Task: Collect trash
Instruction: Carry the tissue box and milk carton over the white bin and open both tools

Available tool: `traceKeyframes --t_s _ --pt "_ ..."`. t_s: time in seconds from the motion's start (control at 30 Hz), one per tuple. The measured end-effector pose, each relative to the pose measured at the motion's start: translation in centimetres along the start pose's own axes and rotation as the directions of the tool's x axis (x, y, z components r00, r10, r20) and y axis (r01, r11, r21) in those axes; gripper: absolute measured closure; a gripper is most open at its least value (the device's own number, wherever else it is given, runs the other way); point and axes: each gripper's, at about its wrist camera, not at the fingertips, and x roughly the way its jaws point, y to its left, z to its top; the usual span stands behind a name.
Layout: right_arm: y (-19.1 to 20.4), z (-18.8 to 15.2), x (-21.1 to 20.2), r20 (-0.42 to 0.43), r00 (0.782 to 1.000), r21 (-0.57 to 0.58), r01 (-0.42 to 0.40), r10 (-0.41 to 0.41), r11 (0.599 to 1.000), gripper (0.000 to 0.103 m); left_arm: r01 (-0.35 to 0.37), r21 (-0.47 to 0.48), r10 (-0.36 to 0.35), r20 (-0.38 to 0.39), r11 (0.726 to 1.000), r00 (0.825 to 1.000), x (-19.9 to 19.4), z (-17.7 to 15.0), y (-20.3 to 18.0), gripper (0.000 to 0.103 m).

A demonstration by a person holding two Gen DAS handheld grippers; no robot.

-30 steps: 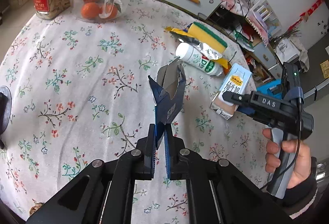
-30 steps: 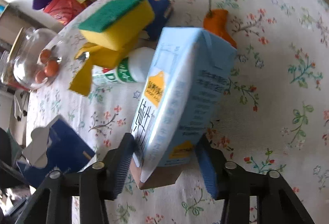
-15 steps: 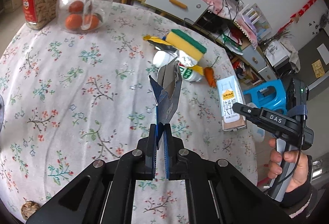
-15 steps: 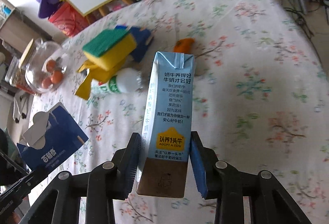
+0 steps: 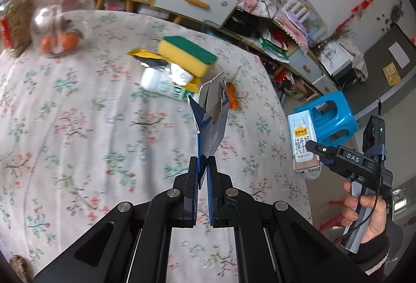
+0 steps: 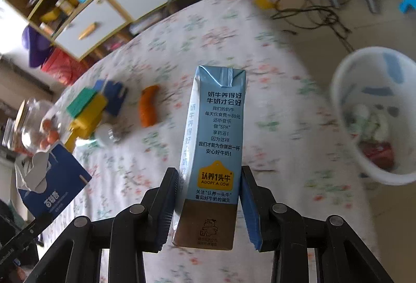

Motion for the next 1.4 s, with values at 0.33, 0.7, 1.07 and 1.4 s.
traceKeyframes --t_s 0.33,0.7,1.07,1.4 --pt "-10.3 1.3 -4.5 0.068 0.997 0.175 0.036 -0.049 0.984 0.062 0.043 0.084 -0.039 -0.051 0.996 0.998 3.6 -0.6 -6.3 0.098" --pt "-17.5 2.0 -6.9 0.110 0.992 0.328 0.022 -0.061 0.944 0.060 0.070 0.194 -0.050 -0.107 0.979 0.993 8.0 -1.5 -12.9 0.097" --pt "-21.5 1.3 -8.9 0.118 0.986 0.392 0.066 -0.121 0.918 0.049 0.105 0.297 -0.053 -0.178 0.949 0.983 12.4 -2.0 -19.6 0.097" --pt "-23.6 -1.2 -13.1 0.142 0.951 0.324 0.218 -0.275 0.921 0.038 0.139 0.373 -0.045 -0.249 0.917 0.967 18.1 -2.8 -26.0 0.097"
